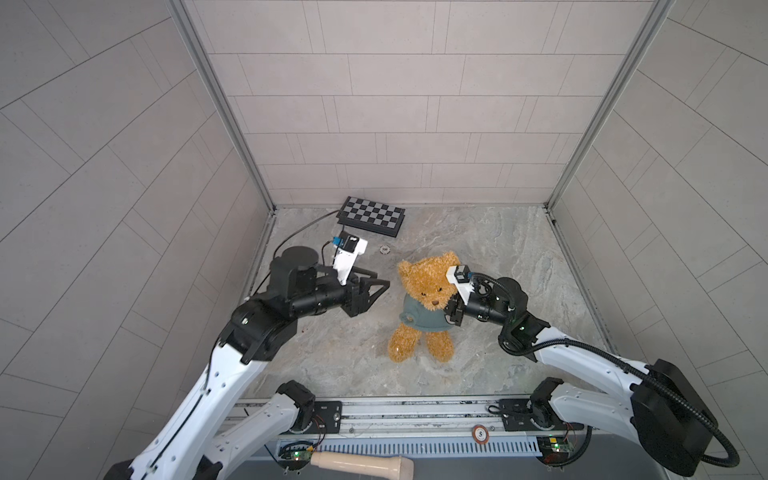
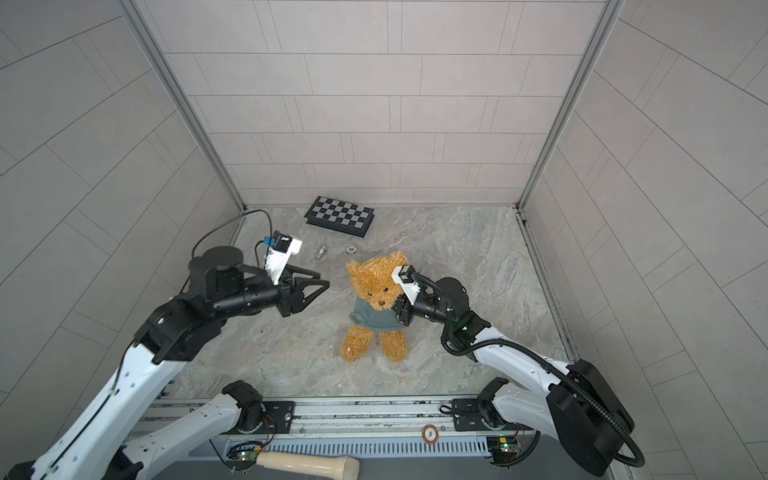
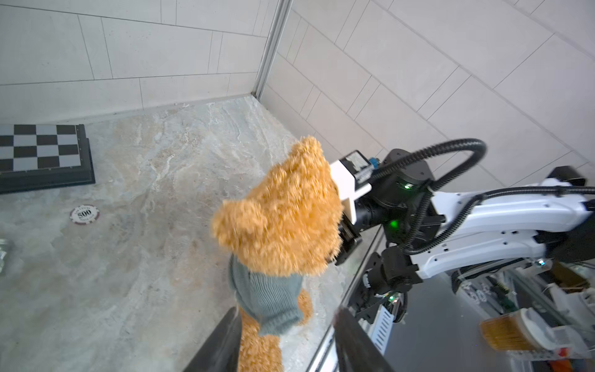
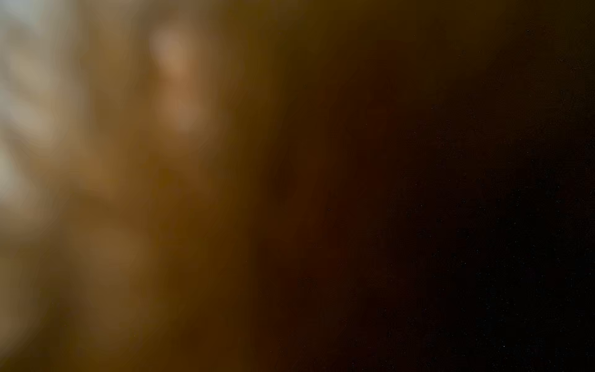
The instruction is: Dress the teddy bear
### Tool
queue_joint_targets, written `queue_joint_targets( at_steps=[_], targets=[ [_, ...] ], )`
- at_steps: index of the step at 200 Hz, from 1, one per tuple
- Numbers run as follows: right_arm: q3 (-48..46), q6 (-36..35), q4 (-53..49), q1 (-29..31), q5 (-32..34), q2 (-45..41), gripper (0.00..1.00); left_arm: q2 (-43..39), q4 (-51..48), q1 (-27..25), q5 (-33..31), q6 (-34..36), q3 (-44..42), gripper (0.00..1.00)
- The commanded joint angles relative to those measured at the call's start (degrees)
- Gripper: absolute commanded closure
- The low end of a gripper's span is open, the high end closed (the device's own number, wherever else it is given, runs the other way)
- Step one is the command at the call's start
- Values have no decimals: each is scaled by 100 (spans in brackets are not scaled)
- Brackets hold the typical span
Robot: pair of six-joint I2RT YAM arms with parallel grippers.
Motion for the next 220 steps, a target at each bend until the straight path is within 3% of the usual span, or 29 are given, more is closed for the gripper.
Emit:
queue_joint_targets(
  at_steps=[1,26,76,220],
  targets=[
    [7,498,943,-77,42,-192,100,-328,256,-210,-100,-473,-958,67],
    [-128,696,1406,-95,278,-153,100,-452,693,-633,-494,-805,-1397,80],
    [-131,806,1571,-97,394,-122,100,9,1697,-1050,-844,-1146,-1655,79],
    [-250,655,1577,-96,514,-140,100,899,2204,-1443,-1021,-1371,-1300,83]
  ],
)
